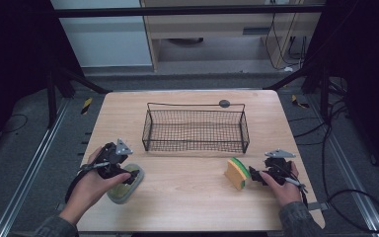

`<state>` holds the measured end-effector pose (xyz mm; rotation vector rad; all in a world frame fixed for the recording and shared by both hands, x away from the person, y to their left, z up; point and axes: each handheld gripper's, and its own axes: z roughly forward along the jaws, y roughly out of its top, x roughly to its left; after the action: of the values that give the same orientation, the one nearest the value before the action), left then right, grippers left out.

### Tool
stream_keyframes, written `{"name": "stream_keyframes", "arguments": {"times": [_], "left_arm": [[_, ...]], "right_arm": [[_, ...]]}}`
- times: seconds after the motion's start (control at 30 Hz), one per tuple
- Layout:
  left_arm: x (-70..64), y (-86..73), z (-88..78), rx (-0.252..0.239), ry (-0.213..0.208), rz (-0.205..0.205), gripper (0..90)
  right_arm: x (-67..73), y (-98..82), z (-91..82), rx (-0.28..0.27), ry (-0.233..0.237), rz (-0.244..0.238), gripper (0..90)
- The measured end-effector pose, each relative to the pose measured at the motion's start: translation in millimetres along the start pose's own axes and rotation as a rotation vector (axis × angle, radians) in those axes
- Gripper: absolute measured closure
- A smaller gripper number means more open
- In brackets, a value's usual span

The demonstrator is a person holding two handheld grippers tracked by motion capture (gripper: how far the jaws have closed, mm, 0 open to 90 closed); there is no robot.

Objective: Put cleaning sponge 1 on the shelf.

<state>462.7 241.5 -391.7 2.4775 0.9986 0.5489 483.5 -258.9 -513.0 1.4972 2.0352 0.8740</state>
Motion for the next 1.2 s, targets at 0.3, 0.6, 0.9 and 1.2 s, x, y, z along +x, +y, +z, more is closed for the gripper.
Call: {"name": "stream_keyframes", "arguments": {"times": [0.3,0.6,0.9,1.2], "left_arm": [[9.7,-9.1,-0.6,0.079,0.012,0.006,14.3],[11.7,-14.7,-2.3,0.114,-0.011,-0.062,11.5],[5.9,-12.9,11.5,0.171,-0.053,-0.056,15.7],[4.8,-11.1,27.9,0.208,-0.069,-0.077,32.8]], "right_arm": [[0.0,-0.2,-0.2,-0.001,-0.003,-0.002,0.7],[0.1,-0.3,-0.3,-0.001,-0.003,-0.002,0.7],[-0.1,-0.6,-0.3,-0.003,-0.006,-0.006,0.8],[0.0,-0.6,-0.3,-0.002,-0.006,-0.005,0.8]]}}
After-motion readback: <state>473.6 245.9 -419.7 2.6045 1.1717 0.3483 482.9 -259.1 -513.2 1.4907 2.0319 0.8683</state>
